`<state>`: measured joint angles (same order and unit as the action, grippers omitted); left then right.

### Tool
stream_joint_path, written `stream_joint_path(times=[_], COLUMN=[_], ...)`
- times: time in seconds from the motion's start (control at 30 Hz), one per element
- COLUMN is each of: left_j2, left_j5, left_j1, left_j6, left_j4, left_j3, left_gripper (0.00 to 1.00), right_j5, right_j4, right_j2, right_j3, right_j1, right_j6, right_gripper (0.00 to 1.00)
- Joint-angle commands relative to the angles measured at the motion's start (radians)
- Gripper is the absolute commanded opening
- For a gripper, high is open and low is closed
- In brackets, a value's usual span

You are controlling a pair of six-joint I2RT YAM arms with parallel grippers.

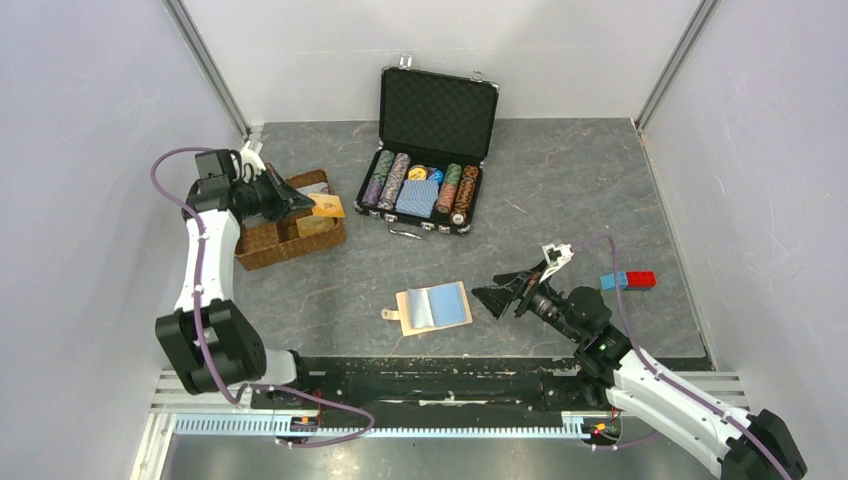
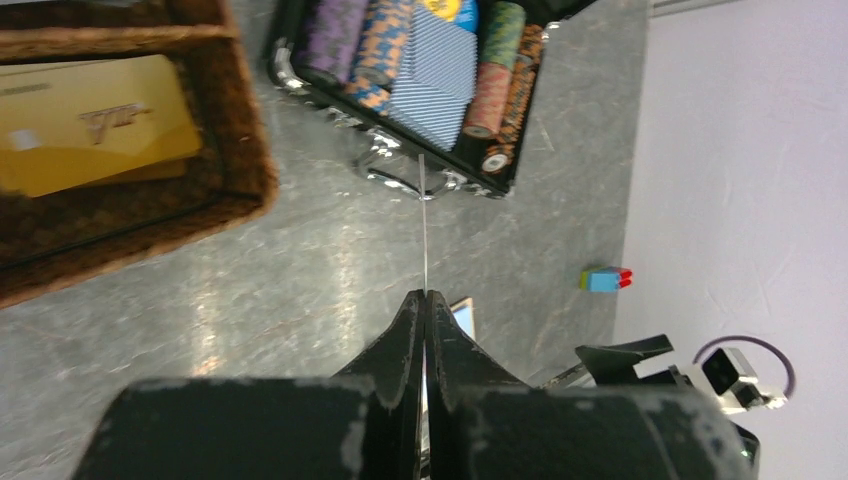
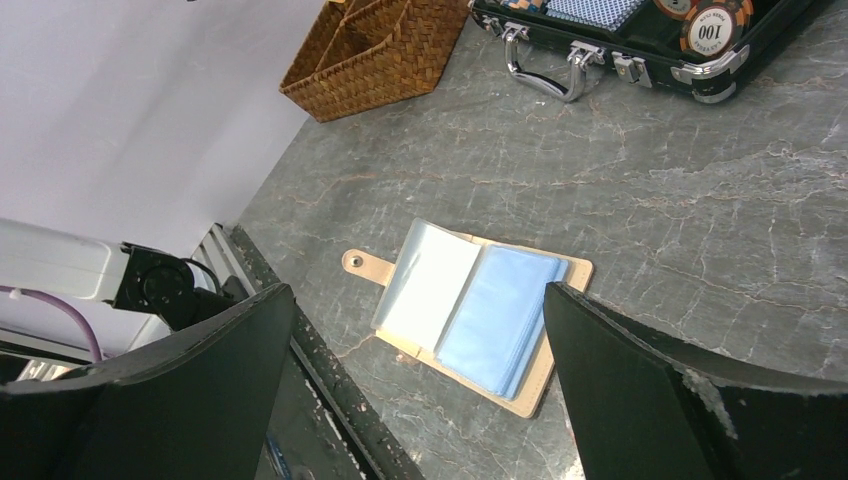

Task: Take the credit cards out of the card holder
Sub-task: Place the credit card in the storage box.

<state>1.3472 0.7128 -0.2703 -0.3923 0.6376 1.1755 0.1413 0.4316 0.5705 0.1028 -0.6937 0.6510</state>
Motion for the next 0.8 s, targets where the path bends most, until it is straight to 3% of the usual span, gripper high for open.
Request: stream_joint_path(times=[0.0, 0.13, 0.23, 0.77], left_j2=[0.087, 0.190, 0.238, 0.349], left_j5=[-0.084, -0.151, -0.124, -0.182], left_j1=[-0.024, -0.029, -0.030, -0.032], left_j6=[0.156, 0.198, 0.203, 0.208], left_j4=[0.147, 0.162, 0.153, 0.142], left_j3=[0.098, 0.141, 0.157, 0.235], left_gripper=[0.02, 0.02, 0.02, 0.02], right_j5=[0.010, 0.018, 0.025, 0.043], right_j4=[-0.014, -0.008, 0.003, 0.047], right_j2=[-0.018, -0.019, -0.014, 0.031], right_j3=[0.048, 0.050, 0.046, 0.048], right_j1=[0.002, 0.002, 0.002, 0.002], right_j6=[-0.056, -0.064, -0.063, -0.050], right_gripper=[0.98, 0.98, 0.98, 0.98])
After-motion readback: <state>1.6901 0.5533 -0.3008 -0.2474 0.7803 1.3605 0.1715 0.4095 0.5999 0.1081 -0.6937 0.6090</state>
